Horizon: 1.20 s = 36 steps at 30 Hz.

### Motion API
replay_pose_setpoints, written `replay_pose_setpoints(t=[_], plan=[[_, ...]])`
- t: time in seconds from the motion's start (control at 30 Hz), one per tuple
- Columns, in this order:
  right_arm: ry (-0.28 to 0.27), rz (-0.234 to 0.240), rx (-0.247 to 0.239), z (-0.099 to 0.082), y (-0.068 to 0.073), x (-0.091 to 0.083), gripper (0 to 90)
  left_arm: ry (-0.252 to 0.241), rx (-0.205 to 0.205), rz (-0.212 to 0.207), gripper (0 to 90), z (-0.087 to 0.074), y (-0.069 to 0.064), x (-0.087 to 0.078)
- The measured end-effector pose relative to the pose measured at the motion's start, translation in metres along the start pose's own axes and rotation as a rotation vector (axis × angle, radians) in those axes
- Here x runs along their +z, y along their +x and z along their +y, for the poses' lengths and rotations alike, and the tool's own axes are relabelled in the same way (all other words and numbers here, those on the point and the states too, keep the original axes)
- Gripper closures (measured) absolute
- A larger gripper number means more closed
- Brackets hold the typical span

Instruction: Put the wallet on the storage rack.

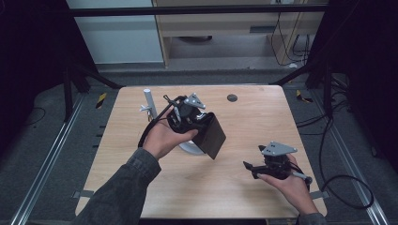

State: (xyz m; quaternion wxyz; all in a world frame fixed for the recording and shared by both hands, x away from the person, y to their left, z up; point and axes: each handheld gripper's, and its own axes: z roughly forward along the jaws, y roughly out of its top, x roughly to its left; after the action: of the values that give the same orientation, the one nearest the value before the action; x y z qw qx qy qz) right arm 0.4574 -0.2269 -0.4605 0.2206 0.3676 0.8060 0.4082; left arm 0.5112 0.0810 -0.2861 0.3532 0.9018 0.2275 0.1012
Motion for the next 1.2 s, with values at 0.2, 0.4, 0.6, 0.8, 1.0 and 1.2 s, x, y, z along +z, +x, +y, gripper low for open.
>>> replay_pose_setpoints(t=[0.2,0.4,0.6,0.8,1.0,1.2], plan=[[0.113,-0.143,0.176,-0.014,-0.023,0.024,10.1,-0.006,0.001,0.012,79.7,0.011,0.007,-0.012],[0.195,-0.227,0.203,-0.023,-0.028,0.041,10.2,-0.012,-0.037,0.018,79.7,0.015,0.018,-0.017],[0.158,-0.199,0.228,-0.032,-0.026,0.048,2.7,-0.011,-0.045,0.056,79.7,0.016,0.028,-0.024],[0.162,-0.221,0.244,-0.031,-0.023,0.05,1.2,-0.04,-0.085,0.085,79.7,0.01,0.037,-0.033],[0.165,-0.228,0.25,-0.031,-0.023,0.05,0.6,-0.04,-0.085,0.109,79.7,0.008,0.041,-0.032],[0.165,-0.232,0.251,-0.031,-0.023,0.05,0.6,-0.024,-0.07,0.125,79.8,0.008,0.036,-0.029]])
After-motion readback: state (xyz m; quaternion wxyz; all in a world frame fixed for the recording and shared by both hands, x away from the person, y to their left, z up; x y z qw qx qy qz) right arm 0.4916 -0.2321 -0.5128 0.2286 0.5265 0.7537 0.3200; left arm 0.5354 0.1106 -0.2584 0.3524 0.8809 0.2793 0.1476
